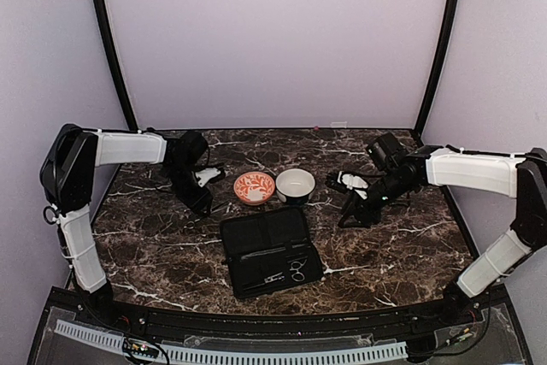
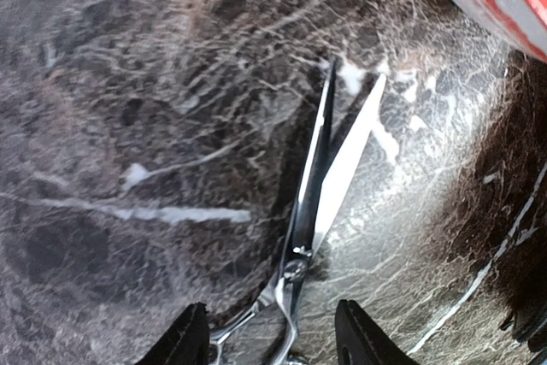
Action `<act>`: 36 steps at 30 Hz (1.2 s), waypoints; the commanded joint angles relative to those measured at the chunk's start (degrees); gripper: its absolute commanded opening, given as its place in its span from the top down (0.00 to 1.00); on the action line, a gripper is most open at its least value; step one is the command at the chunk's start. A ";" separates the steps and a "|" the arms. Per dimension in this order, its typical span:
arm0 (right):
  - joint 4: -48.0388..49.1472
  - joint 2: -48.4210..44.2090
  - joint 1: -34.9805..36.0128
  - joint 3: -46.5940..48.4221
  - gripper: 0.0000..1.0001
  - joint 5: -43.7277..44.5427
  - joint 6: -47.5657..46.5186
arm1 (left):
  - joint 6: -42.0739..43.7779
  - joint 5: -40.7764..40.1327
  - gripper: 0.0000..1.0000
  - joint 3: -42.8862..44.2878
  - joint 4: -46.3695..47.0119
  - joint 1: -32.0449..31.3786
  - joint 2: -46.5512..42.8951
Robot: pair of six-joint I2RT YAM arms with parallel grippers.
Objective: Sort the hair-cutting tools
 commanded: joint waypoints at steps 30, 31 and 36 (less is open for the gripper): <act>-0.95 1.68 1.38 1.54 0.59 0.75 -1.04 | -1.19 -2.21 0.64 -4.61 -0.40 -0.64 -7.76; -0.96 1.63 1.40 1.49 0.59 0.79 -1.07 | -1.87 -2.77 0.62 -4.60 -0.91 -0.94 -9.07; -0.99 1.48 1.42 1.40 0.59 0.99 -1.18 | -6.93 -3.72 0.57 -7.40 -5.16 -2.77 -15.56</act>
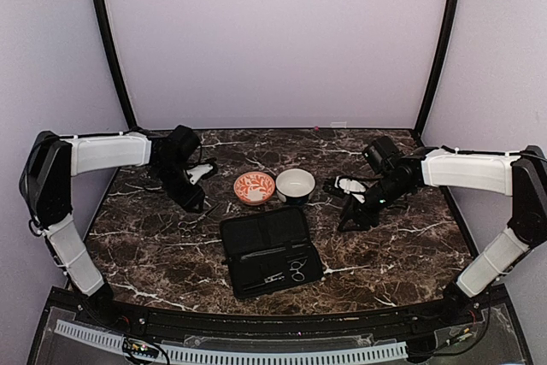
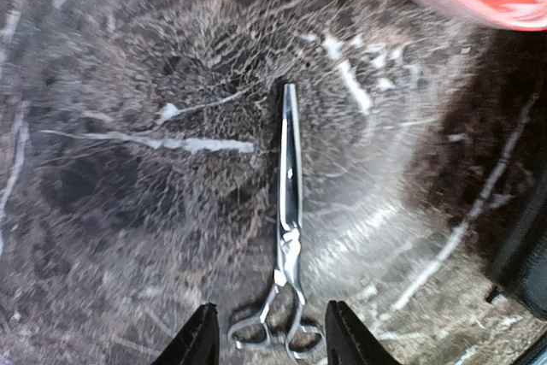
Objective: Sort the hair-cutting tools
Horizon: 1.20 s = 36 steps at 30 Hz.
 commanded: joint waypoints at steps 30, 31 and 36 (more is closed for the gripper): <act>-0.54 0.44 0.44 1.12 0.60 0.71 -1.13 | -6.30 -8.00 0.73 -5.70 -7.87 -6.87 0.44; -0.54 0.45 0.48 1.10 0.60 0.75 -1.16 | -6.11 -7.72 0.74 -5.47 -7.75 -6.94 0.49; -0.62 0.78 0.43 1.26 0.60 0.71 -1.24 | -5.06 -5.73 0.76 -5.21 -6.15 -7.14 0.41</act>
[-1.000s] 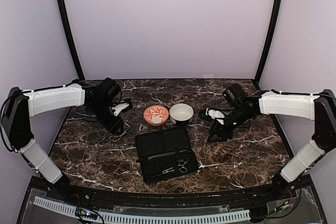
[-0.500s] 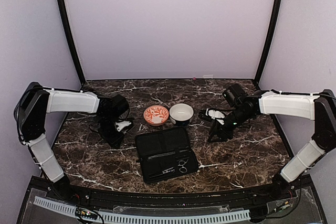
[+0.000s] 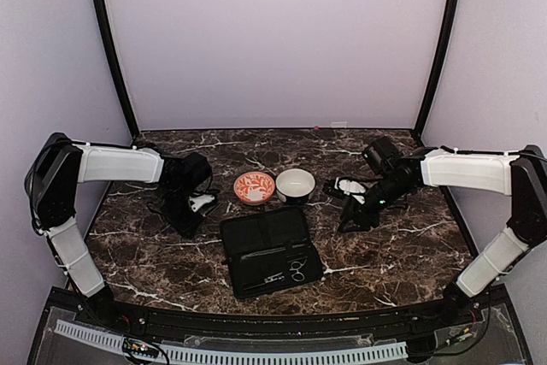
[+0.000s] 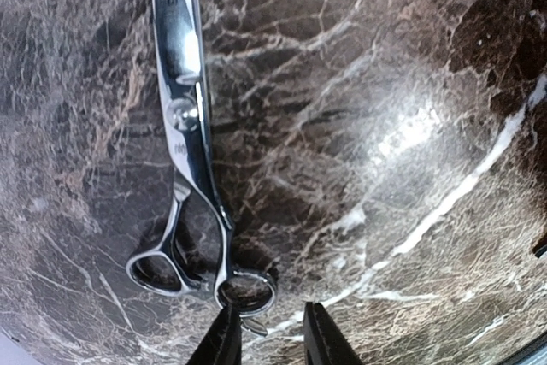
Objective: Sort the hair-cutting tools
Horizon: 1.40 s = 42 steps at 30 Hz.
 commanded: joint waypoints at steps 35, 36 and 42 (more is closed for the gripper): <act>-0.77 1.68 0.79 1.55 0.61 0.37 -0.46 | -3.92 -9.44 1.00 4.81 -6.75 -4.12 -7.02; -0.84 1.68 0.80 1.61 0.61 0.35 -0.43 | -3.94 -9.38 1.00 5.70 -7.90 -4.81 -7.36; -0.85 1.51 0.79 1.65 0.62 0.48 -0.53 | -4.02 -9.14 1.00 9.54 -12.70 -11.48 -8.80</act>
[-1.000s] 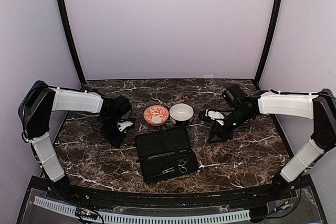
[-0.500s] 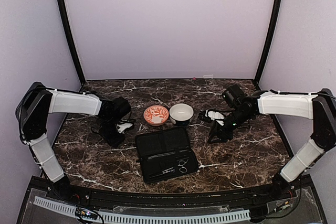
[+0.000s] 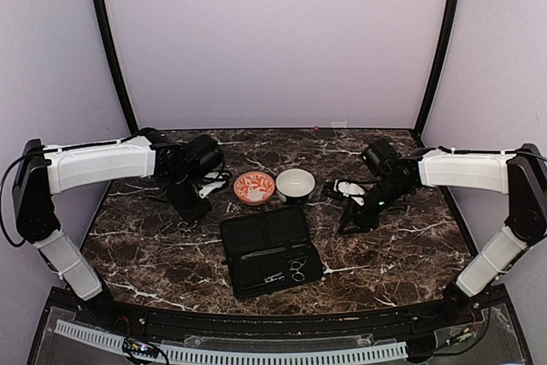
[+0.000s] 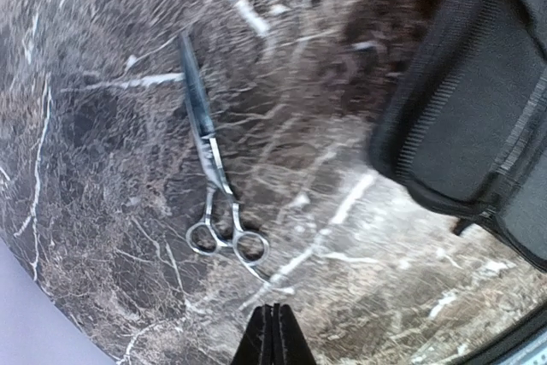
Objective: Sort the hair-cutting tools
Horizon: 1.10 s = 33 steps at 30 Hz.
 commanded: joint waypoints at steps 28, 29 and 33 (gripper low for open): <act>-0.33 0.23 0.94 1.33 0.62 1.04 -0.74 | -3.61 2.73 0.77 -4.98 5.70 13.85 8.13; -0.37 0.32 0.95 1.37 0.62 1.04 -0.76 | -3.34 3.04 0.78 -5.39 5.97 13.89 8.42; -0.43 0.74 0.97 1.43 0.62 0.91 -0.78 | -3.16 2.80 0.78 -6.54 7.48 13.96 10.28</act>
